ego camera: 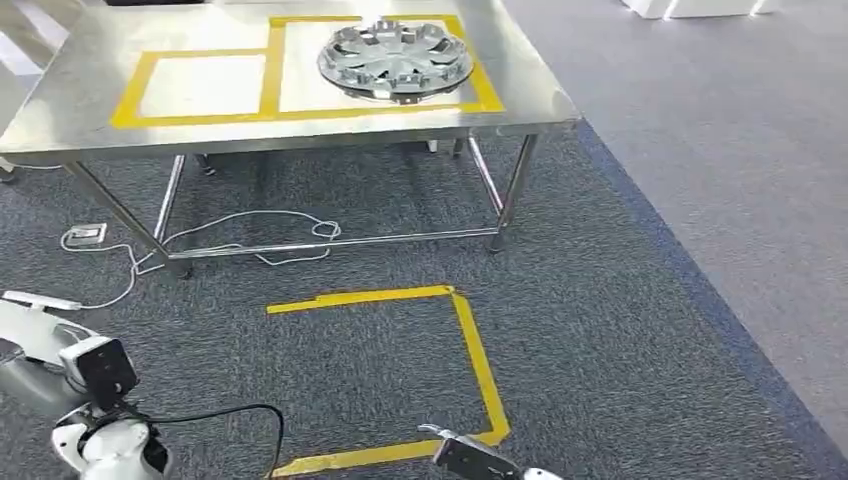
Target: Take the parts from the cabinet and place them on the table.
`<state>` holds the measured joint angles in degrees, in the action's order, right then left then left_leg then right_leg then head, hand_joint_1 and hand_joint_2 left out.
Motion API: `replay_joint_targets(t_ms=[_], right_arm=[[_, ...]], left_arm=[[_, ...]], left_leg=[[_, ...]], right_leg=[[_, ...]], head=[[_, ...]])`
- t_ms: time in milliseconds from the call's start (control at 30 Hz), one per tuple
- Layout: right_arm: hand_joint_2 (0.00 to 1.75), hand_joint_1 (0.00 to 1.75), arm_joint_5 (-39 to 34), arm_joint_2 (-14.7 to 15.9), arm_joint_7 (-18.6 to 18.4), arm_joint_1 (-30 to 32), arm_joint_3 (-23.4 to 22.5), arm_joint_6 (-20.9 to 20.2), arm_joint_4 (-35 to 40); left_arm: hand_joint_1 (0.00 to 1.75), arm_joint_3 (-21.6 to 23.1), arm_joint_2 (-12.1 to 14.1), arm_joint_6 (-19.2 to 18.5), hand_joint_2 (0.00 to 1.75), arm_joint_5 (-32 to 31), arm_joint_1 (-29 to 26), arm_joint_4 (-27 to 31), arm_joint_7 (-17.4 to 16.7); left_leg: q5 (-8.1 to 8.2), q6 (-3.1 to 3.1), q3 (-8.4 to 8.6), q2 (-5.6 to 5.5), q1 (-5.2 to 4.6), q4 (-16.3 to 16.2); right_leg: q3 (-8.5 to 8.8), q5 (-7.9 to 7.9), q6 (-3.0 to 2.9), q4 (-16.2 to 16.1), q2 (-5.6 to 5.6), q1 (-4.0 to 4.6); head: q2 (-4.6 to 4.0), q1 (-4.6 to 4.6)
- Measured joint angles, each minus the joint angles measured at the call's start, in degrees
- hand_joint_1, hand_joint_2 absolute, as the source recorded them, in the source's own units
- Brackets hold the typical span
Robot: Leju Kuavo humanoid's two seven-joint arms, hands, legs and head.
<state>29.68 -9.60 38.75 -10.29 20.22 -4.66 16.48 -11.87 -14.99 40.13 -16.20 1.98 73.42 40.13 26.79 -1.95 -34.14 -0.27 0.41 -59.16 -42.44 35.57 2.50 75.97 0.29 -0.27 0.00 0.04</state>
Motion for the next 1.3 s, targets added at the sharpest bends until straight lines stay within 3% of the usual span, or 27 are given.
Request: replay_joint_targets(t_ms=[33,67,133,167,200,300,333,367,400,467,500,533,567,633,667,700,733,833,867,900,967,1000,1033,1067,1167,1233,1300], right_arm=[[1.75,0.00,0.00,0.00,0.00,0.17,0.02,0.00,0.00],[1.75,0.00,0.00,0.00,0.00,0.22,0.04,0.00,0.00],[1.75,0.00,0.00,0.00,0.00,0.15,0.07,0.00,0.00],[1.75,0.00,0.00,0.02,0.00,0.09,0.07,0.00,0.00],[1.75,0.00,0.00,0.02,0.00,-0.03,0.07,0.00,0.00],[1.75,0.00,0.00,0.00,0.00,0.10,0.07,0.00,0.00],[1.75,0.00,0.00,-0.09,0.00,0.10,0.07,0.00,0.02],[1.75,0.00,-0.02,-0.13,0.04,0.09,0.07,0.00,0.02],[1.75,0.00,-0.02,-0.13,0.04,-0.01,0.07,-0.02,0.02],[1.75,0.00,-0.04,-0.13,0.04,-0.01,0.07,-0.09,0.02],[1.75,0.00,-0.04,-0.13,0.04,0.09,0.07,-0.09,0.02],[1.75,0.00,-0.09,-0.13,0.04,0.16,0.07,-0.11,0.00],[1.75,0.00,-0.09,-0.13,0.04,0.19,0.09,-0.20,0.00],[1.75,0.00,-0.13,-0.13,0.07,0.19,0.11,-0.22,0.00],[1.75,0.00,-0.20,-0.13,0.07,0.17,0.11,-0.22,0.00],[1.75,0.00,-0.22,-0.13,0.07,0.08,0.11,-0.22,-0.02],[1.75,0.00,-0.24,-0.13,0.09,0.04,0.11,-0.22,-0.02],[1.75,0.00,-0.26,-0.13,0.13,0.06,0.11,-0.22,0.00],[1.75,0.00,-0.28,-0.13,0.15,0.00,0.13,-0.22,0.00],[1.75,0.00,-0.28,-0.13,0.15,-0.14,0.13,-0.22,-0.02],[1.75,0.00,-0.35,-0.13,0.15,-0.12,0.15,-0.22,-0.02],[1.75,0.00,-0.35,-0.11,0.13,0.01,0.15,-0.22,-0.02],[1.75,0.00,-0.35,-0.11,0.13,0.15,0.15,-0.24,-0.04],[1.75,0.00,-0.35,-0.13,0.13,0.24,0.15,-0.24,-0.04],[1.75,0.00,-0.37,-0.11,0.13,0.15,0.17,-0.24,-0.02],[1.75,0.00,-0.39,-0.11,0.13,-0.07,0.17,-0.24,-0.04],[1.75,0.00,-0.41,-0.11,0.09,0.09,0.17,-0.26,-0.04]], left_arm=[[1.75,0.00,0.00,0.00,1.75,-0.11,0.00,0.00,0.00],[1.75,0.00,0.00,0.00,1.75,-0.18,0.00,0.00,0.00],[1.75,0.00,-0.07,0.00,1.75,-0.37,0.01,0.00,0.00],[1.75,0.02,-0.09,0.00,1.75,-0.37,0.01,0.00,0.00],[1.75,0.00,-0.09,0.00,1.75,-0.39,0.00,0.00,0.00],[1.75,0.00,-0.09,0.00,1.75,-0.42,0.02,0.02,0.00],[1.75,0.02,-0.02,0.00,1.75,-0.42,0.01,0.09,0.00],[1.75,0.02,0.04,0.00,1.75,-0.46,0.03,0.09,0.00],[1.75,0.02,0.04,0.00,1.75,-0.52,0.08,0.13,0.00],[1.75,-0.02,0.11,0.00,1.75,-0.52,0.03,0.13,0.00],[1.75,-0.09,0.13,0.00,1.75,-0.55,0.02,0.13,0.00],[1.75,-0.11,0.15,0.00,1.75,-0.59,0.01,0.13,0.00],[1.75,-0.11,0.15,0.00,1.75,-0.61,0.01,0.13,0.00],[1.75,-0.09,0.15,0.00,1.75,-0.77,0.02,0.13,0.00],[1.75,-0.09,0.15,0.00,1.75,-0.79,0.01,0.11,0.00],[1.75,-0.09,0.13,-0.02,1.75,-0.79,0.05,0.11,0.00],[1.75,-0.07,0.09,-0.02,1.75,-0.83,0.10,0.13,-0.02],[1.75,-0.11,0.07,0.00,1.75,-1.18,0.09,0.15,-0.02],[1.75,-0.04,0.02,0.00,1.75,-1.27,0.11,0.15,0.00],[1.75,-0.04,0.02,0.00,1.75,-1.29,0.11,0.15,0.00],[1.75,-0.04,0.02,0.00,1.75,-1.29,0.11,0.15,0.00],[1.75,-0.04,0.02,0.00,1.75,-1.29,0.10,0.15,0.00],[1.75,-0.07,0.02,0.00,1.75,-1.29,0.10,0.15,0.00],[1.75,-0.07,0.02,-0.02,1.75,-1.27,0.10,0.15,0.00],[1.75,-0.02,-0.02,0.00,1.75,-1.27,0.11,0.15,0.00],[1.75,-0.02,-0.02,0.00,1.75,-1.22,0.12,0.15,0.00],[1.75,-0.04,-0.02,-0.02,1.75,-1.20,0.12,0.15,0.00]], left_leg=[[0.22,-0.10,0.28,-0.09,-0.19,0.00],[0.49,-0.11,0.66,-0.20,-0.33,0.00],[1.08,-0.05,1.58,-0.28,-0.46,0.01],[1.33,0.06,1.80,-0.28,-0.43,0.04],[1.65,0.51,1.73,-0.40,-0.76,-0.13],[1.72,1.20,1.97,-0.33,-0.45,0.39],[2.22,1.51,2.17,-0.34,-0.57,0.18],[2.86,1.74,1.97,-0.23,-0.55,-0.83],[4.49,1.97,0.64,-0.25,-0.50,-3.58],[8.28,2.59,-4.31,-0.24,-0.15,-12.66],[8.82,2.87,-6.38,-0.23,0.08,-15.81],[7.91,3.10,-7.07,-0.22,0.29,-16.20],[5.75,3.36,-6.67,-0.19,0.50,-14.51],[-0.44,3.90,-3.04,-0.04,0.96,-5.79],[-2.19,4.18,-1.45,0.27,1.29,-1.76],[-1.19,4.04,-0.49,0.11,0.89,-0.28],[-0.70,2.97,-0.74,0.18,0.85,-0.45],[-0.52,1.75,-0.74,0.03,0.80,-0.08],[-0.39,1.25,-0.41,0.05,0.84,-0.01],[-0.20,0.90,-0.23,0.09,0.78,-0.01],[0.07,0.50,-0.05,0.14,0.58,-0.02],[0.21,0.38,0.03,0.13,0.47,-0.03],[0.39,0.35,0.24,0.09,0.38,-0.04],[0.65,0.36,0.59,-0.01,0.32,-0.04],[1.66,0.68,1.99,-0.18,0.29,-0.01],[1.98,1.24,1.78,-0.23,0.02,-0.17],[2.02,1.85,1.87,-0.16,0.23,0.27]], right_leg=[[-0.55,-1.31,-0.28,-0.25,0.00,0.11],[0.30,-3.78,-0.67,-3.06,0.03,0.25],[4.55,-9.53,-1.66,-12.93,0.05,0.79],[5.95,-10.37,-2.25,-16.46,0.01,1.24],[7.22,-9.79,-2.36,-17.46,-0.04,1.26],[7.23,-9.71,-2.59,-17.57,0.23,1.44],[8.02,-10.09,-2.77,-18.72,0.19,0.79],[8.61,-10.09,-2.81,-19.19,0.17,0.81],[8.97,-9.99,-2.97,-19.32,0.07,0.68],[9.36,-9.54,-3.26,-19.31,-0.04,0.63],[9.54,-9.35,-3.27,-19.29,-0.05,0.60],[9.75,-9.14,-3.16,-19.24,-0.03,0.52],[10.05,-8.90,-3.06,-19.21,0.01,0.40],[10.88,-8.19,-2.54,-18.92,0.16,0.05],[10.95,-7.74,-2.08,-18.70,0.20,0.15],[10.74,-7.25,-1.62,-17.93,0.32,0.50],[10.54,-7.28,-1.45,-18.05,0.34,0.44],[10.73,-6.81,-0.55,-18.26,0.04,0.19],[10.04,-6.18,-0.20,-17.00,0.04,0.09],[8.54,-4.69,-0.09,-14.06,-0.03,0.08],[3.10,-0.94,0.03,-4.28,-0.02,0.09],[0.63,-0.03,0.01,-0.48,-0.02,0.10],[-0.80,-0.50,-0.11,0.95,-0.01,0.11],[-0.65,-2.47,-0.30,-0.47,-0.01,0.11],[5.25,-11.18,-1.23,-14.80,-0.01,0.30],[6.88,-9.82,-1.55,-17.35,0.03,0.70],[6.70,-9.59,-1.86,-17.12,0.19,0.82]], head=[[0.00,0.04],[0.00,0.00],[0.00,-0.02],[0.00,0.00],[0.00,0.02],[0.00,-0.02],[0.00,-0.09],[0.00,-0.18],[0.00,-0.42],[0.00,-0.41],[0.00,-0.30],[0.00,-0.35],[0.00,-0.35],[0.00,-0.37],[0.00,-0.44],[0.00,-0.68],[0.00,-0.44],[0.00,-0.53],[0.00,-0.35],[0.00,-0.06],[0.00,-0.04],[0.00,0.02],[0.00,0.00],[0.00,0.00],[0.00,0.02],[0.00,0.15],[0.00,-0.04]])
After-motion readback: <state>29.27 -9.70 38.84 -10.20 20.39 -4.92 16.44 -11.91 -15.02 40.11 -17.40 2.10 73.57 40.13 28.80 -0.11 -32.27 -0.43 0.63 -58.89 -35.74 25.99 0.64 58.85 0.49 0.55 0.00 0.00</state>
